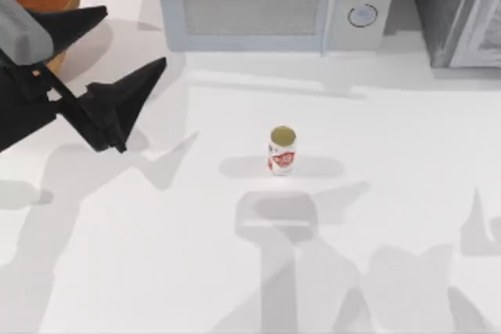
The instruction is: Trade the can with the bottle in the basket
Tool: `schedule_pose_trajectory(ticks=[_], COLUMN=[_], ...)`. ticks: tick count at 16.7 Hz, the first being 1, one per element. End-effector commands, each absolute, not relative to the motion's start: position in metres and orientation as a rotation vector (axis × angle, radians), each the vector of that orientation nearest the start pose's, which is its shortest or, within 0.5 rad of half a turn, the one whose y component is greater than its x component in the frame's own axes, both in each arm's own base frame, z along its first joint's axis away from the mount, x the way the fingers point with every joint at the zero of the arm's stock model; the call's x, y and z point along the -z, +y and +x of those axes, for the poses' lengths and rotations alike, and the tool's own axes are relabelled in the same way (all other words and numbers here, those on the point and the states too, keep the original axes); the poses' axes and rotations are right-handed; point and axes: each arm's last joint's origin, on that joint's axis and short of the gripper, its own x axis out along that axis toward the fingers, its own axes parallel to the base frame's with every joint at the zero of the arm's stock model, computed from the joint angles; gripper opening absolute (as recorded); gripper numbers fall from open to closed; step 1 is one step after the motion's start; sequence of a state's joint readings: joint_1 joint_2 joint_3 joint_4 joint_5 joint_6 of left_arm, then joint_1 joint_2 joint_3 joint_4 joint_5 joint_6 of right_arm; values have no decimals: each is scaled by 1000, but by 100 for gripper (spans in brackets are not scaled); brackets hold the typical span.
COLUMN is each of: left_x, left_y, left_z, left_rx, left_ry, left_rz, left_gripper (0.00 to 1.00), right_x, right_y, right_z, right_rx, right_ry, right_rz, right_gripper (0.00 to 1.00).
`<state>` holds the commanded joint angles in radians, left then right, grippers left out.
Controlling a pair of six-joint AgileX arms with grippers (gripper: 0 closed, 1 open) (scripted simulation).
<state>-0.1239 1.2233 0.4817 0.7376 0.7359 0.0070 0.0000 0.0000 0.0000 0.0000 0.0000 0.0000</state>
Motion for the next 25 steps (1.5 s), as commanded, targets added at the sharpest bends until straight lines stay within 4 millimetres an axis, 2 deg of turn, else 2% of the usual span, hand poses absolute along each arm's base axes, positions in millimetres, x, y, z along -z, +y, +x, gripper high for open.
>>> schedule_pose_trajectory(ticks=[2,5,7,9,14,21,25], left_x=[-233,-221,-205,-188,-162,-161,-153], left_y=[-36,-21,-14,-9,-2,-2,2], left_z=[203,154,132,119,106,106,112], left_rx=[698,471,331,208,15,4,-18], left_ry=[-26,-42,-41,-30,-2,-1,55], left_rz=[-1,2,0,-1,0,0,3], left_gripper=[100,100,100,100,100,100,100], right_x=[-160,-160,-160,-160,-160,-160,-160], right_y=[-1,-1,-1,-1,-1,-1,-1], right_z=[106,106,106,106,106,106,106], right_rx=[0,0,0,0,0,0,0], right_ry=[0,0,0,0,0,0,0], right_rz=[0,0,0,0,0,0,0], right_gripper=[100,100,100,100,100,100,100])
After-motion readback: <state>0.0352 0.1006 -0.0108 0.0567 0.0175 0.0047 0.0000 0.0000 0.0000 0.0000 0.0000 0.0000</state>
